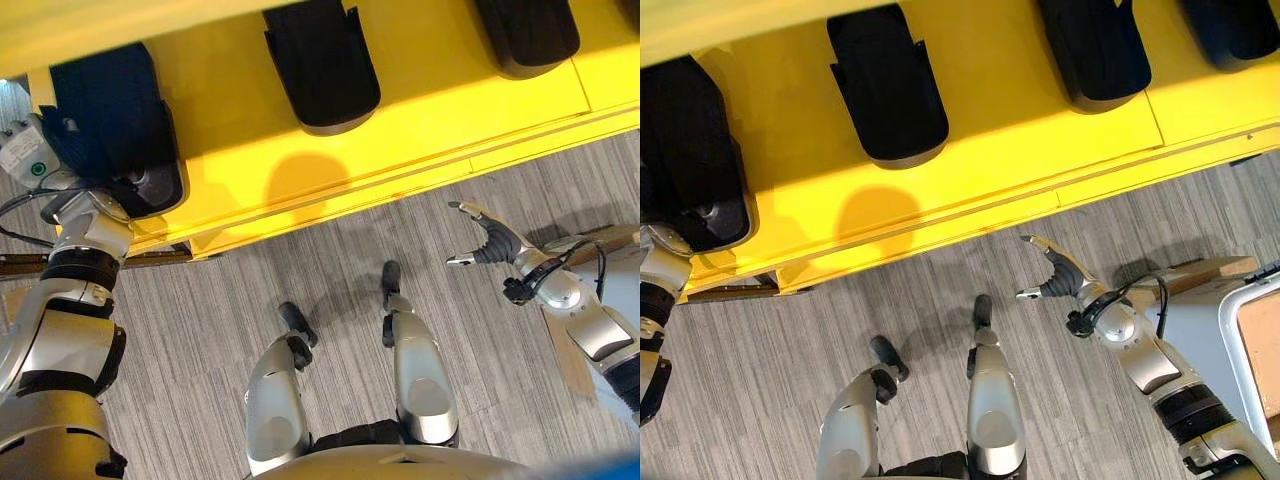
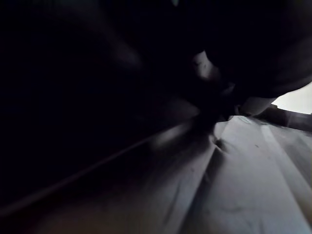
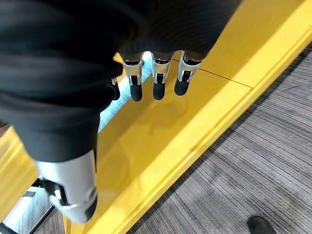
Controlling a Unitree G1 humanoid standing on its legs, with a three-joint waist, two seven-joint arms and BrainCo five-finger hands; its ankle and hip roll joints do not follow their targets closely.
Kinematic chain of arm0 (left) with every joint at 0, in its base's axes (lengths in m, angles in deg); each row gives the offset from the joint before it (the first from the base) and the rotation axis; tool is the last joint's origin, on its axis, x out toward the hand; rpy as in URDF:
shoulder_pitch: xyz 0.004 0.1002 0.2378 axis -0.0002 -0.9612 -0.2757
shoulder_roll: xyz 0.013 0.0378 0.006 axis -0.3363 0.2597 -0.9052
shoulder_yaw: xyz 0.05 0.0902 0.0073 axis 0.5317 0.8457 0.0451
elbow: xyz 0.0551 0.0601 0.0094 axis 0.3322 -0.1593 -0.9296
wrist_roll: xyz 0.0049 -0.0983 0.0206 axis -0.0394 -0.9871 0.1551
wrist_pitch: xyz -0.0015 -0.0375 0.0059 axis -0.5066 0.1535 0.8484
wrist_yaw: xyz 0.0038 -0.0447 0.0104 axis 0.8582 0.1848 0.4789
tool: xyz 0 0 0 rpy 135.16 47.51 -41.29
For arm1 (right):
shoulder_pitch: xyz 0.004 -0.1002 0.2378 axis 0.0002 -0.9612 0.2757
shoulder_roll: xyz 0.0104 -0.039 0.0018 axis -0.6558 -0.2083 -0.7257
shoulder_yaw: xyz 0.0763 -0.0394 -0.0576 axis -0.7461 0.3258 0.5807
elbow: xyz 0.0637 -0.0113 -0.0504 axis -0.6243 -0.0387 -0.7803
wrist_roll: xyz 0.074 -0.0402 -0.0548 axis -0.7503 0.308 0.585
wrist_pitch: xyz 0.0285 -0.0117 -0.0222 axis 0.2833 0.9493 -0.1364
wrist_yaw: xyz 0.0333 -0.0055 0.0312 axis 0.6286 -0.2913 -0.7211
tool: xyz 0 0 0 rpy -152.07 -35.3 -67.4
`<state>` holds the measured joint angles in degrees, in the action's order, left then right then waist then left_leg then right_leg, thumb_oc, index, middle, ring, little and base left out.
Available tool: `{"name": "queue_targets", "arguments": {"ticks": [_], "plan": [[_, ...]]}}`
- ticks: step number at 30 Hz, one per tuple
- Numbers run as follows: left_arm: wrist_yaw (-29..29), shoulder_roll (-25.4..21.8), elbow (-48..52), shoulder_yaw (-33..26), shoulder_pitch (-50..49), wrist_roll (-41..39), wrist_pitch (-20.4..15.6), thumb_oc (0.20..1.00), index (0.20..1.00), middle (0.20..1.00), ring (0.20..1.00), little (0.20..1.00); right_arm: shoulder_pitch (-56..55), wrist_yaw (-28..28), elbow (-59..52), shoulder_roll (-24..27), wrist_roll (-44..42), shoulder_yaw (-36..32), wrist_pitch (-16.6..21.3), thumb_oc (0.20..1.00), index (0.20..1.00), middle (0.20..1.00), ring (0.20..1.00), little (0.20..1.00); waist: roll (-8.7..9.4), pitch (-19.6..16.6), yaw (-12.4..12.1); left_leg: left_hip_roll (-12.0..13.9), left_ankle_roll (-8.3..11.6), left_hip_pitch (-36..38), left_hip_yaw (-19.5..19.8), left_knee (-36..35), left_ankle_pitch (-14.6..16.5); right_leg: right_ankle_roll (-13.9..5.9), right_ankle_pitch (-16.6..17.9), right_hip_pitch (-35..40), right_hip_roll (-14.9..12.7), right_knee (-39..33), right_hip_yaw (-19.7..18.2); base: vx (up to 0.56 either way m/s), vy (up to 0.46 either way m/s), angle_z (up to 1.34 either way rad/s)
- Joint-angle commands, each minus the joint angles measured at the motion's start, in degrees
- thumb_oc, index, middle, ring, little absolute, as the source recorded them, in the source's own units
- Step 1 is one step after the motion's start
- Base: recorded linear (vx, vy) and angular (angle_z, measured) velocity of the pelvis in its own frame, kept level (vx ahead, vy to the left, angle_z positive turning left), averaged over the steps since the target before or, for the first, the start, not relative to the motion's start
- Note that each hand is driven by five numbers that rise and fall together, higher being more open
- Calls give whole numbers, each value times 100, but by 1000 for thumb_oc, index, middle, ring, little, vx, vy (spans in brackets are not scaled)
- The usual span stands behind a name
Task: Move parts from the plastic box to the shelf.
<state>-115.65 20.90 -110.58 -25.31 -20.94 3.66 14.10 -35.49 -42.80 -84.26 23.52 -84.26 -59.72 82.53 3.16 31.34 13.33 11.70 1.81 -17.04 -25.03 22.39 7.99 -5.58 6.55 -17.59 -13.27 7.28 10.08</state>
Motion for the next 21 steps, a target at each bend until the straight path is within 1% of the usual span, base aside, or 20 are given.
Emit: {"name": "queue_targets", "arguments": {"ticks": [1, 4, 7, 10, 13, 14, 16, 17, 21], "plan": [[-281, -593, 10, -22, 200, 90, 61, 200, 200, 200, 200, 200, 0, -14, -184, 214, -36, -236, 258, 1000, 1000, 1000, 1000, 1000, 116, -159, -57, 274, 351, -59, 131, 446, -4, -735, -139, -225, -464, 585, -381, 31, 78, -3], [-332, -647, -39, -18, 275, -58, 47, 200, 200, 200, 200, 200, -52, 25, -205, 229, 32, -260, 245, 1000, 1000, 1000, 1000, 1000, 100, -157, -3, 284, 331, -125, 107, 532, 60, -722, -141, -354, -471, 677, -438, 40, 73, -8], [-349, -699, -67, -21, 347, -209, 47, 200, 200, 200, 200, 200, -151, 21, -196, 256, 50, -294, 310, 1000, 1000, 1000, 1000, 1000, 103, -156, 35, 292, 321, -179, 87, 610, 112, -715, -124, -426, -478, 712, -469, 34, 34, -10], [-416, -691, -60, -15, 439, -345, 146, 200, 200, 200, 200, 200, -175, 36, -233, 272, 82, -304, 278, 1000, 1000, 1000, 1000, 1000, 113, -155, 57, 316, 317, -232, 81, 696, 154, -711, -116, -485, -475, 737, -492, 10, 6, 0], [-328, -739, -147, 3, 481, 32, 150, 200, 200, 200, 200, 200, -195, 14, -229, 285, 102, -307, 266, 1000, 1000, 1000, 1000, 1000, 114, -155, 80, 337, 318, -263, 80, 750, 186, -710, -118, -535, -476, 772, -514, 12, 7, -1], [-412, -775, -139, 53, 517, -187, 201, 200, 200, 200, 200, 200, -240, 15, -213, 315, 52, -346, 290, 1000, 1000, 1000, 1000, 1000, 120, -155, 96, 352, 311, -286, 78, 799, 214, -713, -108, -575, -474, 797, -532, 39, 19, -2], [-461, -791, -178, 49, 546, -296, 183, 200, 200, 200, 200, 200, -261, 12, -181, 344, 40, -347, 332, 1000, 1000, 1000, 1000, 1000, 123, -154, 106, 361, 305, -302, 75, 830, 234, -711, -108, -602, -476, 815, -547, 32, 19, -8], [-427, -835, -190, 111, 612, -235, 195, 200, 200, 200, 200, 200, -286, 34, -161, 349, 52, -372, 380, 1000, 1000, 1000, 1000, 1000, 121, -154, 120, 374, 301, -338, 76, 879, 256, -705, -94, -631, -486, 824, -553, 25, 20, -11], [-378, -922, -174, 193, 673, -4, 329, 200, 200, 200, 200, 200, -401, 35, -212, 398, 70, -430, 377, 1000, 1000, 1000, 1000, 1000, 131, -154, 163, 408, 281, -380, 71, 969, 308, -707, -84, -719, -487, 895, -591, 24, 23, -2]]}}
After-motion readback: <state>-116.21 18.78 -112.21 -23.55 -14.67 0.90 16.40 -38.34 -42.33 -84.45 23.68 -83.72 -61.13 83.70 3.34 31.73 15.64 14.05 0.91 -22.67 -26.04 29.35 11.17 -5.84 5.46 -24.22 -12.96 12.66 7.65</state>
